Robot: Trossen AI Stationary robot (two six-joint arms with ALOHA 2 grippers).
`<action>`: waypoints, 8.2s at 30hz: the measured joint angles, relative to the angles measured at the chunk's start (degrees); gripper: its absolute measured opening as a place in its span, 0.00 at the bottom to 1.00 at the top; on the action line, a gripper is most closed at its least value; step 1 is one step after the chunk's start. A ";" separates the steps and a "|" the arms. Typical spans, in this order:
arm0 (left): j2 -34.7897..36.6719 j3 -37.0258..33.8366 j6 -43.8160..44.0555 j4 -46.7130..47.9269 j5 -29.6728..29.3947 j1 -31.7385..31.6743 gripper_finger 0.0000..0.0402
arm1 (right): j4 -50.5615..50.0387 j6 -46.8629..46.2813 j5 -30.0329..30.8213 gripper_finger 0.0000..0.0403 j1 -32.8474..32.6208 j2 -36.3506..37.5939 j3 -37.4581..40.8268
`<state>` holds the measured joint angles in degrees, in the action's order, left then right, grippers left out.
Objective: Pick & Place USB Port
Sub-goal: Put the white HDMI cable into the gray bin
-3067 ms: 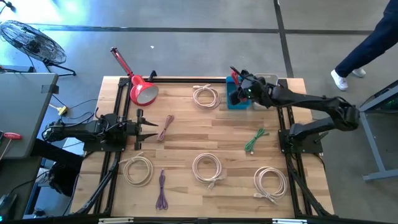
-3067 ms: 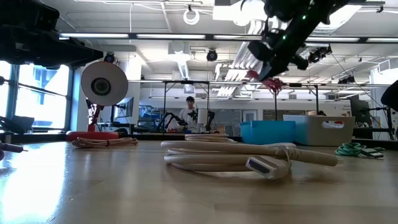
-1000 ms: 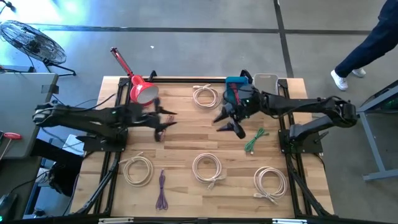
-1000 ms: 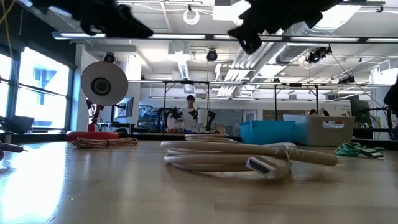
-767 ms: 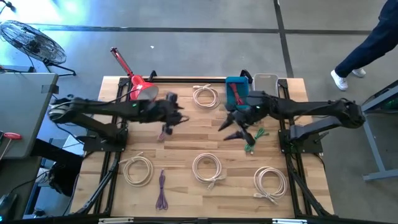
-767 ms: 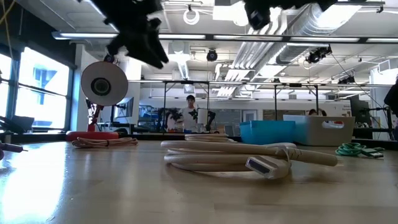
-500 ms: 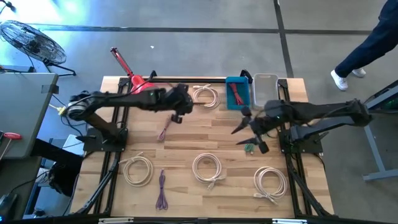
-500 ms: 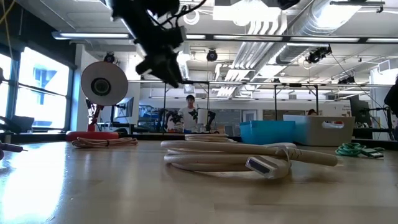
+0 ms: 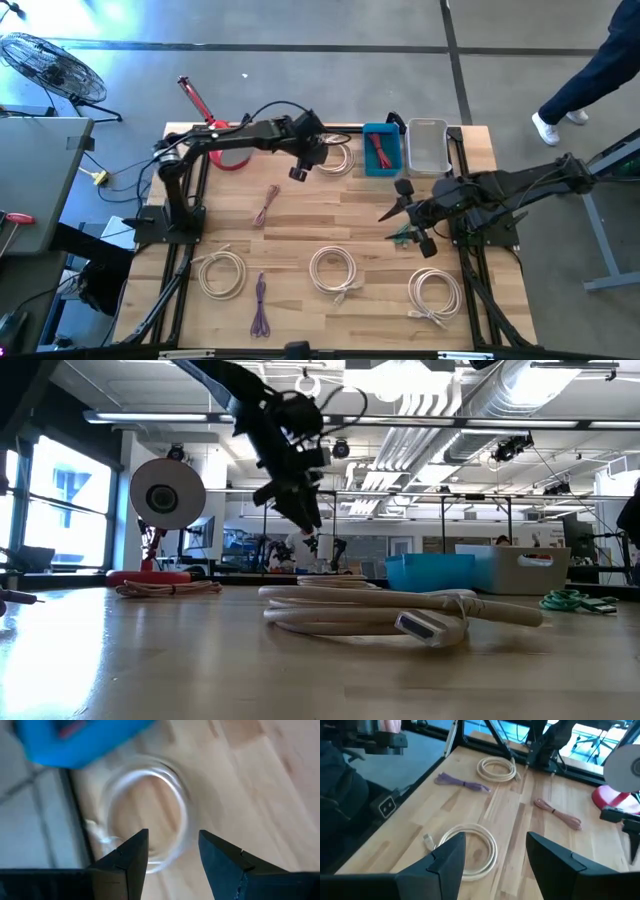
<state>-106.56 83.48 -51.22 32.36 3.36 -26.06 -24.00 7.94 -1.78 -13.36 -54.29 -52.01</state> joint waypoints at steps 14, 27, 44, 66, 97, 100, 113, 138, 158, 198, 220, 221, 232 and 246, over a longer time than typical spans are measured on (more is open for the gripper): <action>-9.28 2.39 -1.03 1.36 3.38 -0.17 0.42 | -0.66 -0.15 -0.07 0.50 -0.21 -1.28 0.00; -11.47 2.36 0.61 -3.97 0.54 -0.23 0.42 | 2.92 -0.18 -0.07 0.50 -0.21 -1.26 5.59; -14.17 2.34 1.97 -3.70 -2.61 -0.50 0.23 | 8.85 -1.93 0.00 0.50 -0.21 -1.26 10.67; 2.51 2.16 5.98 7.51 -18.13 7.91 0.02 | 9.52 5.83 12.41 0.50 -0.21 -1.26 10.67; 12.61 2.21 17.13 0.47 20.33 13.38 0.02 | 25.69 25.26 39.18 0.49 -3.57 -7.98 10.64; 12.61 2.21 17.76 0.83 20.61 13.36 0.02 | 28.66 27.74 42.67 0.49 -3.55 -10.53 10.64; 10.56 1.75 18.60 -0.14 23.21 15.30 0.03 | 40.31 37.62 48.76 0.49 -3.41 -16.46 10.64; 9.88 1.90 16.54 -2.65 19.19 18.99 0.03 | 39.10 34.26 50.20 0.03 -2.97 -16.71 10.64; 14.59 1.79 17.64 0.72 10.06 18.95 0.24 | 38.62 31.10 63.50 0.01 -7.68 -16.52 10.27; 16.55 1.79 22.85 21.04 -26.40 34.52 0.32 | 32.62 15.25 57.36 0.01 27.08 11.33 9.39; 16.52 1.81 24.76 25.90 -27.05 34.36 0.32 | -37.72 -10.97 28.28 0.01 64.26 -15.47 -18.84; 16.52 1.81 24.78 26.12 -27.29 34.36 0.32 | -37.20 -11.46 28.33 0.01 63.84 -15.33 -18.59; 16.50 1.81 26.03 26.14 -27.80 34.36 0.32 | -37.77 -12.43 28.37 0.01 63.48 -16.03 -16.45; 16.50 1.81 27.18 26.57 -27.12 34.36 0.32 | -45.29 -19.59 33.79 0.01 62.48 -25.50 -16.44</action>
<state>-90.06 85.30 -24.04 58.93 -23.77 8.29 -69.29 -11.65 32.01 49.12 -79.79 -68.45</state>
